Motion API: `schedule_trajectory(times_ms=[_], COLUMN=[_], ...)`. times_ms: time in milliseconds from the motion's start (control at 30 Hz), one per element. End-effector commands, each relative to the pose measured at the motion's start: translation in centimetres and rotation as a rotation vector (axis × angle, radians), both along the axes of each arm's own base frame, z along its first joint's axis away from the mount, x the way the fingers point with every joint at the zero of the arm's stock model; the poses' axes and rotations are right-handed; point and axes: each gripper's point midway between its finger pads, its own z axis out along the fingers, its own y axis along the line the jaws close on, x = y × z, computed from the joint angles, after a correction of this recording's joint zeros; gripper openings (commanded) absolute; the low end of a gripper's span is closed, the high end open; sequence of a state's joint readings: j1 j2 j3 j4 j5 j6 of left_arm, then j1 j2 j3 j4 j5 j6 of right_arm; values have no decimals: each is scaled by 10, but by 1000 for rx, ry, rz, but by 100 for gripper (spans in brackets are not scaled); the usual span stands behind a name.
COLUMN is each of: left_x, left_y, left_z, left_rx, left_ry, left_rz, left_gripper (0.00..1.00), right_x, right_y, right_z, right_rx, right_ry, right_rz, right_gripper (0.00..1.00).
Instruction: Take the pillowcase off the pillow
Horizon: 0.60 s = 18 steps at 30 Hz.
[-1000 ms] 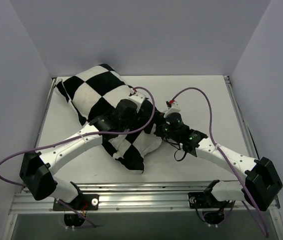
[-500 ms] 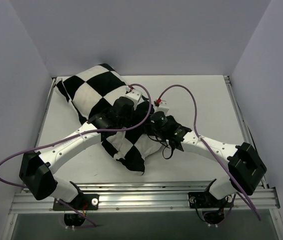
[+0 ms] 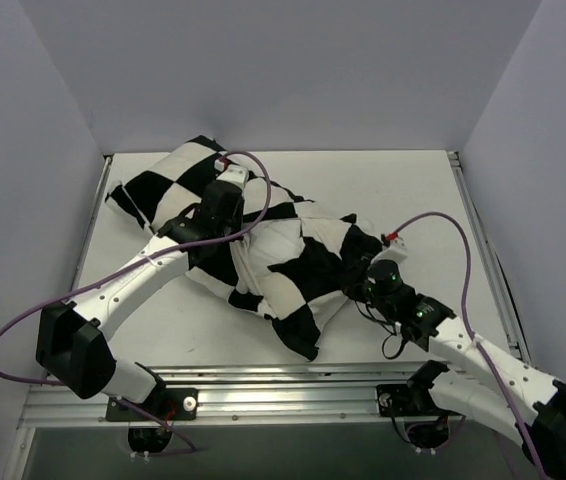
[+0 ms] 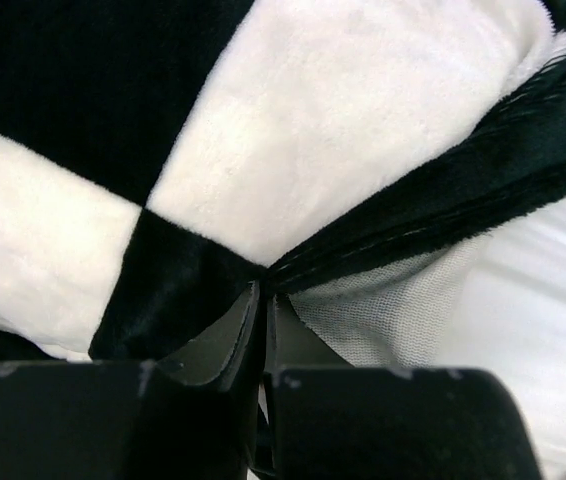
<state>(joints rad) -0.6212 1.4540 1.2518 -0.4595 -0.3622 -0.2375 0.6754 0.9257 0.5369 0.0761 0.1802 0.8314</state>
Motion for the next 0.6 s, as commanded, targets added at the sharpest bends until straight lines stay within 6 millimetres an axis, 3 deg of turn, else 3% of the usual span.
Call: schedule_trajectory(times_ms=[0, 33, 133, 167, 233, 267, 300, 333, 367, 400, 467, 500, 567], left_x=[5, 4, -2, -4, -12, -14, -15, -18, -20, -21, -24, -24, -25], left_y=[34, 33, 26, 24, 19, 18, 17, 15, 12, 10, 3, 2, -1], left_z=[-12, -15, -26, -28, -33, -35, -34, -38, -40, -41, -42, -43, -43], left_rx=[27, 16, -21, -32, -63, -71, -85, -94, -97, -99, -103, -103, -102], left_ry=[34, 47, 83, 91, 107, 110, 105, 118, 122, 125, 126, 128, 129], left_rz=[133, 137, 124, 117, 103, 98, 95, 95, 88, 83, 68, 66, 63], left_gripper=[2, 2, 2, 2, 2, 2, 2, 2, 2, 2, 2, 2, 2], right_x=[-44, -50, -54, -43, -34, -20, -13, -9, 4, 10, 22, 31, 41], right_y=[-46, -49, -52, -47, -49, -43, -42, -43, -37, -34, -22, -13, 7], right_z=[-72, -85, -91, -72, -49, -14, 4, 15, 50, 63, 75, 97, 95], right_rx=[-109, -97, -126, -127, -162, -160, -171, -193, -183, -190, -217, -211, -266], right_ry=[233, 267, 303, 267, 222, 143, 105, 95, 27, 3, -5, -46, -47], right_rz=[-84, -94, -80, -75, -74, -55, -56, -56, -47, -45, -22, -12, 6], right_gripper=[0, 0, 0, 1, 12, 20, 37, 44, 51, 64, 74, 81, 86])
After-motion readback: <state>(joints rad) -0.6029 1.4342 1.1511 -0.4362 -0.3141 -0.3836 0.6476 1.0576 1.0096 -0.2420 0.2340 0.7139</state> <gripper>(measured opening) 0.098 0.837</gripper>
